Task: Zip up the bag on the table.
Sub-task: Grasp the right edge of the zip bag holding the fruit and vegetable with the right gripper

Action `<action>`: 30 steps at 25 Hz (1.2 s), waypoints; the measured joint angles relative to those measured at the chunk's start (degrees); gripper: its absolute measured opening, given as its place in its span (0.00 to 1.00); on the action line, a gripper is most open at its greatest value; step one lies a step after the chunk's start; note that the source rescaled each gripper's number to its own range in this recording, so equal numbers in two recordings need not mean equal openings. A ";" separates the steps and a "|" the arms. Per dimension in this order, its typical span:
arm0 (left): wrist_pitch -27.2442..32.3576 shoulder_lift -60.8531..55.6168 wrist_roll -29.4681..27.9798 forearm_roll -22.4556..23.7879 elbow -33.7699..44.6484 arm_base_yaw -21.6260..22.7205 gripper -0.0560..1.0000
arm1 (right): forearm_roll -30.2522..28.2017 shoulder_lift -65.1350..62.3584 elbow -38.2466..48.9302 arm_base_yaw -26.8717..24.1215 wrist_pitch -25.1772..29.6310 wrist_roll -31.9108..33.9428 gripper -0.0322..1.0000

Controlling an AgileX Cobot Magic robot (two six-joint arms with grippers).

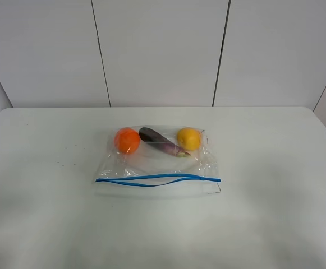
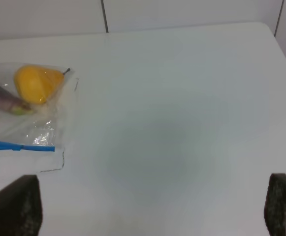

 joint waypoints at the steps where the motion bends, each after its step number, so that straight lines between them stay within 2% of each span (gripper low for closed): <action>1: 0.00 0.00 0.00 0.00 0.00 0.00 1.00 | 0.00 0.00 0.00 0.00 0.00 0.00 1.00; 9: 0.00 0.00 0.00 0.00 0.00 0.00 1.00 | 0.00 0.23 0.00 0.00 0.00 0.00 1.00; 12: 0.00 0.00 0.00 0.00 0.00 0.00 1.00 | 0.17 3.86 -0.44 0.00 0.00 0.00 1.00; 18: 0.00 0.00 0.00 0.00 0.00 0.00 1.00 | 3.75 26.59 -8.73 0.00 0.05 0.00 1.00; 26: 0.00 0.00 0.00 0.00 0.00 0.00 1.00 | 5.08 59.02 -23.33 0.00 -0.25 -0.91 1.00; 30: 0.00 0.00 0.00 0.00 0.00 0.00 1.00 | 8.85 72.63 -26.68 0.00 -4.02 -4.23 1.00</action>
